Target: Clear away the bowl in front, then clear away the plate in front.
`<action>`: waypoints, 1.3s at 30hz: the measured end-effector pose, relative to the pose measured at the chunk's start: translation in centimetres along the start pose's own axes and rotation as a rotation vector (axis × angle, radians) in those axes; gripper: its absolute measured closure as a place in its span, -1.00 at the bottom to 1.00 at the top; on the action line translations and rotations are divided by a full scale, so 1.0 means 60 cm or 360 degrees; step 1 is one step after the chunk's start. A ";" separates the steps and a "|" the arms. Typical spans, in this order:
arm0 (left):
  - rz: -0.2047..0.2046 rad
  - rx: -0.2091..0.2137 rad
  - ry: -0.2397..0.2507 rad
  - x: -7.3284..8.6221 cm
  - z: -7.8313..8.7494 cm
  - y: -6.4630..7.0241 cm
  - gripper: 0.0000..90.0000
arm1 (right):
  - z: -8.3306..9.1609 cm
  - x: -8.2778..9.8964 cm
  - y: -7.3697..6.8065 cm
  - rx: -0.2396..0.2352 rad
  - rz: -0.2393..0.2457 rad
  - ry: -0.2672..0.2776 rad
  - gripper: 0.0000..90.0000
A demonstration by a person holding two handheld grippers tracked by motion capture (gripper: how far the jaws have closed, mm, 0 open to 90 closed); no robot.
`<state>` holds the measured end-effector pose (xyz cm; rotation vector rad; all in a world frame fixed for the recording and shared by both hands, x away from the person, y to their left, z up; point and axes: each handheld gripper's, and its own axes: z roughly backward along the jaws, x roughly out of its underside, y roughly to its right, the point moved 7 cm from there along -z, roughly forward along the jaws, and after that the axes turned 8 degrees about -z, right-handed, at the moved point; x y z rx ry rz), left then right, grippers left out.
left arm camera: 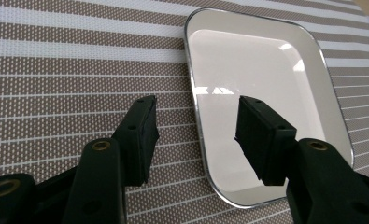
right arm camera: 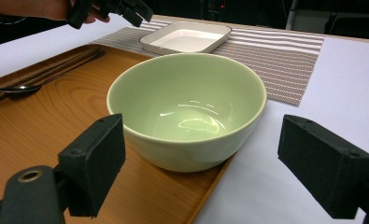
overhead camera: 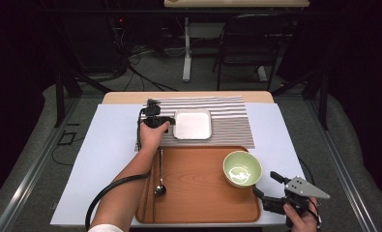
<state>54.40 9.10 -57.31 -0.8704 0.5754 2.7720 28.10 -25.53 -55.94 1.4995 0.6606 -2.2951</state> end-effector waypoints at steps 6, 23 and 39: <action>0.0021 -0.0012 -0.0036 0.001 -0.010 -0.011 0.08 | 0.001 0.000 0.000 -0.0001 0.0002 0.0001 -0.67; 0.0022 -0.0061 -0.0133 -0.004 -0.049 -0.010 0.31 | -0.001 -0.001 0.000 -0.0002 0.0004 0.0003 -0.68; 0.0058 -0.0090 -0.0252 -0.013 -0.068 0.015 0.83 | 0.000 -0.001 0.002 -0.0008 -0.0010 0.0004 -0.67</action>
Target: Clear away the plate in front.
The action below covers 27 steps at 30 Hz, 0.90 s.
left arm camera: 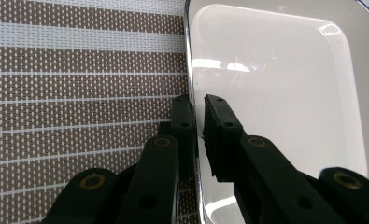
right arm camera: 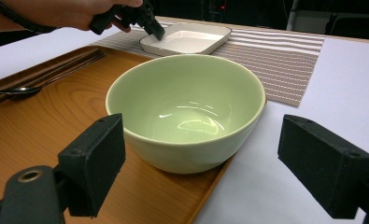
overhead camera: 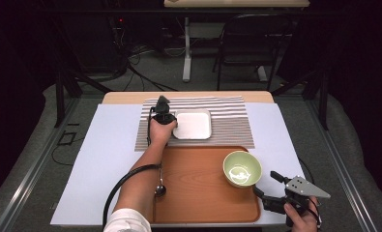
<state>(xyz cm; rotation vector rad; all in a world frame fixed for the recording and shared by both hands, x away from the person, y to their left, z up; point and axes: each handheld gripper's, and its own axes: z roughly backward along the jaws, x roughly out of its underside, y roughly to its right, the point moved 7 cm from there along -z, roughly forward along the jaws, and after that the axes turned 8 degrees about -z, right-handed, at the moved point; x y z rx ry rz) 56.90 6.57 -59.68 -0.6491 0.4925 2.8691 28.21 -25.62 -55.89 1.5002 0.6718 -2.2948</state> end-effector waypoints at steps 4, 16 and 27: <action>0.0048 0.0001 -0.0010 -0.003 0.001 -0.002 0.93 | 0.001 0.000 0.000 -0.0002 0.0002 0.0004 -0.67; 0.0197 0.0104 0.0036 -0.003 0.005 -0.005 0.98 | -0.001 0.001 0.001 0.0004 -0.0002 -0.0003 -0.67; 0.0254 0.0129 0.0057 -0.001 0.022 -0.006 0.98 | 0.000 0.001 0.000 0.0002 0.0000 -0.0003 -0.67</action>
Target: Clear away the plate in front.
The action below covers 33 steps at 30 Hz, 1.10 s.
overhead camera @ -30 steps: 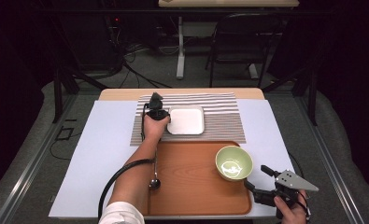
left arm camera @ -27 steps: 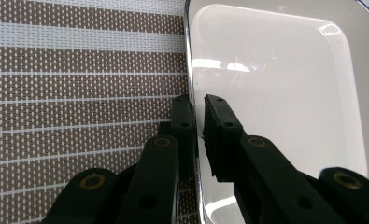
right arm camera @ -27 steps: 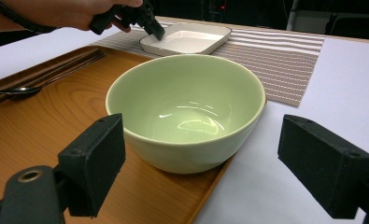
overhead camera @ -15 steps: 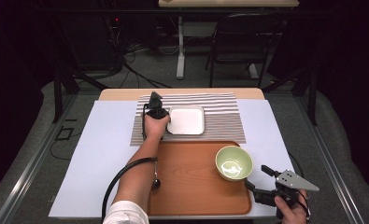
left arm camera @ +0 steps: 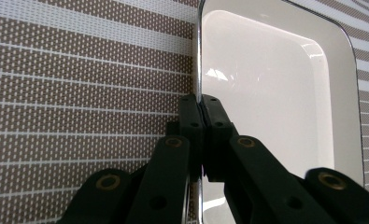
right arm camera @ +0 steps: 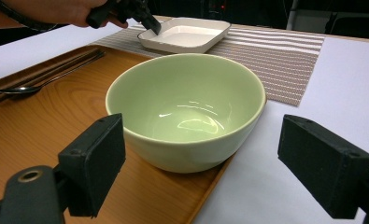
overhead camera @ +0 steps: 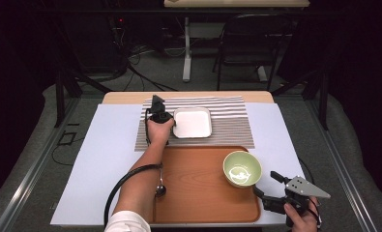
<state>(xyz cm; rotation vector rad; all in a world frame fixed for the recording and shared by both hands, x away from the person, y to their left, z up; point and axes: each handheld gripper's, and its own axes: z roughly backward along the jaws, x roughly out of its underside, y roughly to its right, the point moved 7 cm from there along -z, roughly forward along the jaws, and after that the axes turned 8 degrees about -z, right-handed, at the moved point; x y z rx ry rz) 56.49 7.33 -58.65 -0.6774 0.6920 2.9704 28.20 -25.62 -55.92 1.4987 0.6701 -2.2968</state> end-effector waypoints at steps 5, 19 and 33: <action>0.0002 0.0003 0.0043 -0.001 0.013 0.005 0.98 | 0.000 0.000 0.000 0.0001 0.0002 0.0002 -0.68; -0.0021 0.0021 0.0078 0.000 0.055 0.017 0.98 | 0.000 0.000 -0.001 0.0004 0.0007 0.0002 -0.68; 0.0001 0.0033 0.0093 0.004 0.085 0.020 0.98 | 0.001 0.000 -0.001 0.0004 0.0007 0.0003 -0.67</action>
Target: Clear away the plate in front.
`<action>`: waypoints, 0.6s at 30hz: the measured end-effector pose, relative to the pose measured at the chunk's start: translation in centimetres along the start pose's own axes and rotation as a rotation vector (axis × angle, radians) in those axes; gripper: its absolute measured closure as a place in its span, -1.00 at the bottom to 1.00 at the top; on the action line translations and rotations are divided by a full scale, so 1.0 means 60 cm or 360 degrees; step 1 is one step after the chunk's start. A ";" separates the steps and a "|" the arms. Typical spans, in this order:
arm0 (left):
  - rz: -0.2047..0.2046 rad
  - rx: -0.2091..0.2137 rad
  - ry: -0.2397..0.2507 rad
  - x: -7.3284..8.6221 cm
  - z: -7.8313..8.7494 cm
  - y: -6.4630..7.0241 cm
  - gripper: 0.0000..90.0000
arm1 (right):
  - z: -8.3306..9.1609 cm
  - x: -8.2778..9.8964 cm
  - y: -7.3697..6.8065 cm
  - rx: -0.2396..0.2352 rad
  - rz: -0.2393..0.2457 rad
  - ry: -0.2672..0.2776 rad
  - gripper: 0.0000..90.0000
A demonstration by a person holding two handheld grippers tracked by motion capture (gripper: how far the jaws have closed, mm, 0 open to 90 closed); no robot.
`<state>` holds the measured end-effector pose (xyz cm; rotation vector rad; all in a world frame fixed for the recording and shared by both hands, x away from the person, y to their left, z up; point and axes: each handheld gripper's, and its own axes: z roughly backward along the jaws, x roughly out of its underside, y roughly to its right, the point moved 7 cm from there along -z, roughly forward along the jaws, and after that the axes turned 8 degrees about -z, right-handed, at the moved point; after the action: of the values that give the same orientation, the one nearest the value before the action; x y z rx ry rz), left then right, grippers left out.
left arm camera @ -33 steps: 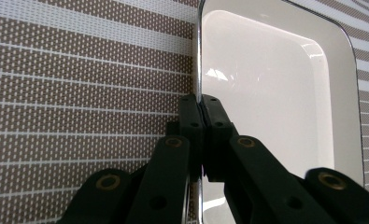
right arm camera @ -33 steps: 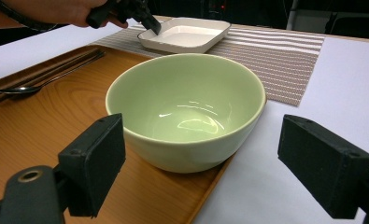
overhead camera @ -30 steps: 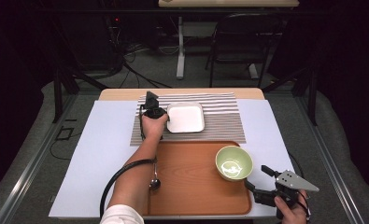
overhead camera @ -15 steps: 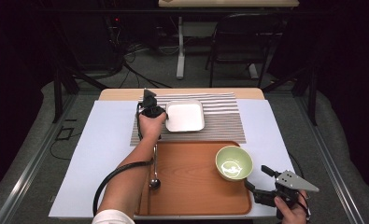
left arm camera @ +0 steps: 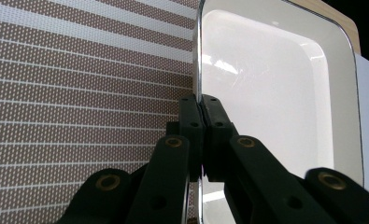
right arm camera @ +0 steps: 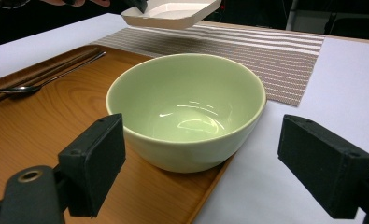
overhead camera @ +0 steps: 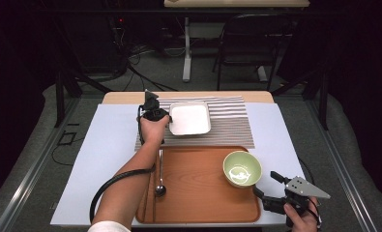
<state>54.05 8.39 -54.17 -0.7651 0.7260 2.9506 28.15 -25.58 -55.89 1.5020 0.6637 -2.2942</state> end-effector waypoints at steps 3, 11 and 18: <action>-0.0001 0.0011 -0.0003 0.007 0.006 0.002 0.98 | 0.000 0.000 0.000 -0.0002 -0.0001 0.0002 -0.67; -0.0035 0.0056 -0.0033 0.044 0.018 0.014 0.98 | 0.000 0.000 -0.001 -0.0006 0.0003 0.0001 -0.67; -0.0021 0.0081 -0.0041 0.074 0.032 0.012 0.98 | 0.000 0.000 -0.001 -0.0002 0.0004 0.0000 -0.67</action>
<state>49.19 8.16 -54.41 -0.7239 0.7882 2.9119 28.12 -25.51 -55.85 1.5018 0.6629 -2.2916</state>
